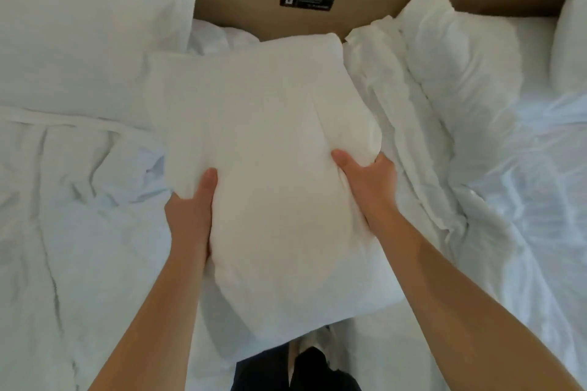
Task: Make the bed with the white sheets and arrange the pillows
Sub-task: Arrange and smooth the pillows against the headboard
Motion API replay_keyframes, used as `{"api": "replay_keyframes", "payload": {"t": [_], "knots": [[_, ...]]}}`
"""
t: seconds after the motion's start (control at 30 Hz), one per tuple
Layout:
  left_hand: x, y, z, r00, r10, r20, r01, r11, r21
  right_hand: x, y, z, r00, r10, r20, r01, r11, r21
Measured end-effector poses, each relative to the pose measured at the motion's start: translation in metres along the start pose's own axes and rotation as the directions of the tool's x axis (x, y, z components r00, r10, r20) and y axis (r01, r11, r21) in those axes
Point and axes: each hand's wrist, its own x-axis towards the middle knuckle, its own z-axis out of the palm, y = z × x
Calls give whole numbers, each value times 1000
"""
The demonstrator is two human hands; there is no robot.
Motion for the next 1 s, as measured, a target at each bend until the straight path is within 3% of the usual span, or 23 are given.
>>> {"api": "replay_keyframes", "payload": {"t": [0.2, 0.5, 0.67, 0.77, 0.83, 0.9, 0.97, 1.0], "knots": [[-100, -1, 39, 977, 109, 183, -105, 994, -30, -53, 80, -100, 982, 91, -168, -57, 979, 194], [-299, -50, 76, 893, 251, 373, -256, 966, -36, -175, 206, -269, 901, 155, -406, -18, 947, 321], [-417, -58, 145, 777, 291, 558, -327, 944, -37, -225, 271, -380, 750, 238, -617, -12, 938, 346], [-467, -73, 195, 646, 315, 696, -435, 900, -4, -241, 325, -431, 637, 313, -704, -63, 932, 357], [-489, -95, 224, 533, 248, 809, -553, 826, 112, -242, 365, -449, 593, 431, -680, -292, 902, 317], [-500, -122, 241, 458, 93, 884, -719, 623, 308, -237, 400, -451, 574, 518, -633, -552, 817, 168], [-494, -145, 244, 452, 18, 892, -829, 379, 412, -229, 420, -437, 649, 511, -563, -638, 769, -36], [-486, -151, 242, 453, 11, 891, -847, 318, 426, -225, 422, -428, 697, 485, -528, -633, 762, -135]]}}
